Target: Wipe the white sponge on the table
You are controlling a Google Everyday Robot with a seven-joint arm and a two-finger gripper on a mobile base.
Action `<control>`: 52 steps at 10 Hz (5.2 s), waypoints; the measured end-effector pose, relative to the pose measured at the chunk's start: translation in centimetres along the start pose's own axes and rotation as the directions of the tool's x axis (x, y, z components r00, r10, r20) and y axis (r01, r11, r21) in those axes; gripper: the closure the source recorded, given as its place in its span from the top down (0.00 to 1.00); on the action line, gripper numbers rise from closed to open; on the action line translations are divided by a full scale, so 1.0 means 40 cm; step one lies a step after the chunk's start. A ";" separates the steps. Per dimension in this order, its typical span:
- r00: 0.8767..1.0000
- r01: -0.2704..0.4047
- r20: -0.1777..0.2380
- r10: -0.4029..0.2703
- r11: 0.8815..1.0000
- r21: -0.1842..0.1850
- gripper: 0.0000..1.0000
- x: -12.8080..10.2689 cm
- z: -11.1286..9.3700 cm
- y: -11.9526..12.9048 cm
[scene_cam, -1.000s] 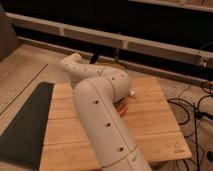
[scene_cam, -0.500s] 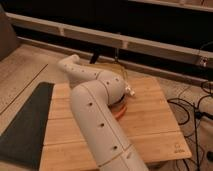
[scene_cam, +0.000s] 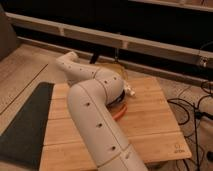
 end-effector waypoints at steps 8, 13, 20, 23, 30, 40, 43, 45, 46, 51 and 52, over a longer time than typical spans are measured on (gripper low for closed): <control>0.988 0.148 -0.032 -0.151 0.986 -0.081 0.00 0.063 -0.037 0.189; 0.983 0.008 -0.184 -0.011 1.000 -0.018 0.00 0.155 0.012 0.038; 0.997 0.021 -0.076 -0.015 0.997 0.078 0.00 -0.035 -0.024 -0.063; 0.996 0.066 -0.054 -0.066 0.998 -0.002 0.00 -0.070 -0.011 0.035; 0.980 0.135 -0.131 -0.149 0.985 -0.108 0.00 0.080 -0.035 0.176; 0.978 -0.058 -0.198 0.062 0.998 0.026 0.00 0.076 0.012 -0.104; 0.990 -0.020 -0.142 0.019 1.000 -0.008 0.00 0.007 0.001 -0.066; 0.989 0.015 -0.146 -0.018 1.000 -0.028 0.03 -0.008 -0.007 -0.016; 0.988 0.018 -0.150 -0.022 0.999 -0.028 0.05 -0.007 -0.015 -0.009; 0.988 0.014 -0.151 -0.017 1.000 -0.026 0.25 -0.006 -0.014 -0.009; 0.988 0.013 -0.151 -0.017 1.000 -0.026 0.37 -0.006 -0.014 -0.010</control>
